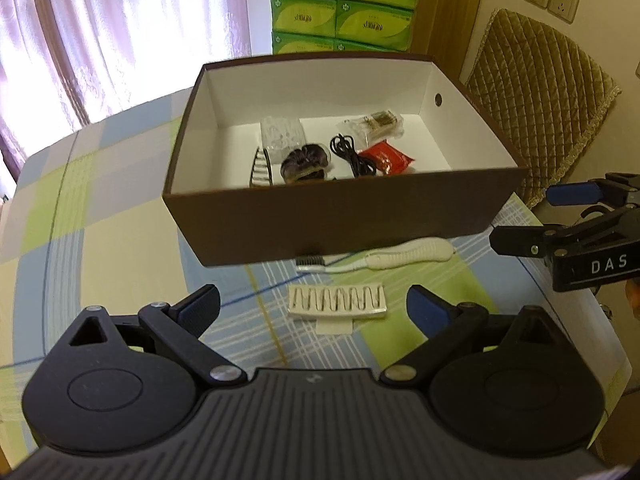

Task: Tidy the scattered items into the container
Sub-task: 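Withdraw both open tools from the box toward the white holder and toothbrush, then grasp the white comb holder with the left tool while the right tool grasps the white toothbrush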

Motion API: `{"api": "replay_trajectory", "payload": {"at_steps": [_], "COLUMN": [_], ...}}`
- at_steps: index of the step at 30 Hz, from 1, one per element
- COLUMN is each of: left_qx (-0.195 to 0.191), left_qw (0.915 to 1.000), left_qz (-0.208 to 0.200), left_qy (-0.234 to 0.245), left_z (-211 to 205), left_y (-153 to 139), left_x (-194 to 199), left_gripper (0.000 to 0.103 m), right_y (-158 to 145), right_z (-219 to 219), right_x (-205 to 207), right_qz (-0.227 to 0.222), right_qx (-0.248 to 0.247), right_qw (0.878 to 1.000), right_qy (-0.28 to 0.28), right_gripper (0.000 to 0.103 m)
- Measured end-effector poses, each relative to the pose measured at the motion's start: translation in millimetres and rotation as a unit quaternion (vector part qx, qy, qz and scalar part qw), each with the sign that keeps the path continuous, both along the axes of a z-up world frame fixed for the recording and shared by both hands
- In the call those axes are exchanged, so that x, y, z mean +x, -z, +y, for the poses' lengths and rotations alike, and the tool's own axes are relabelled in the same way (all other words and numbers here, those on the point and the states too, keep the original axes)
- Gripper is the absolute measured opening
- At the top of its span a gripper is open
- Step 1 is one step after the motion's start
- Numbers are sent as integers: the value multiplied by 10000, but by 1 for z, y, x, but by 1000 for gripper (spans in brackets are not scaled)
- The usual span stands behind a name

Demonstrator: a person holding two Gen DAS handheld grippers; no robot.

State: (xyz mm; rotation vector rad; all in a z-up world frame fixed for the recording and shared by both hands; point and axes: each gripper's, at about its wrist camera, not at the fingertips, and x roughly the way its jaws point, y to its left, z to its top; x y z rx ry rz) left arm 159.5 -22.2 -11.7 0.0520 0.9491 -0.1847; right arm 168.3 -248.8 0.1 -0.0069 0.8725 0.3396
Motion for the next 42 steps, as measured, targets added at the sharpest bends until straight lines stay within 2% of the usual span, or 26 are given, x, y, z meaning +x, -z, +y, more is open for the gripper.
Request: {"api": "replay_trajectory", "payload": {"at_steps": [11, 33, 36, 38, 42], "left_qx": [-177, -75, -20, 10, 96], "left_qw": [9994, 9988, 9989, 9989, 9984], "left_qz": [281, 466, 460, 433, 396], "left_qy": [-67, 109, 134, 206, 388], "left_z": [-1, -29, -33, -33, -30], "left_y": [37, 85, 90, 91, 91], "left_x": [-6, 38, 44, 45, 42], "left_gripper": [98, 98, 94, 84, 83], "right_y": [40, 83, 86, 87, 88], "right_z": [-7, -17, -17, -16, -14], "right_x": [-7, 21, 25, 26, 26], "right_qz": [411, 730, 747, 728, 611], "right_qx": [-39, 9, 28, 31, 17], "right_qw": [9991, 9973, 9972, 9973, 9978], "right_qy": [32, 36, -14, -72, -246], "right_gripper": [103, 103, 103, 103, 103]}}
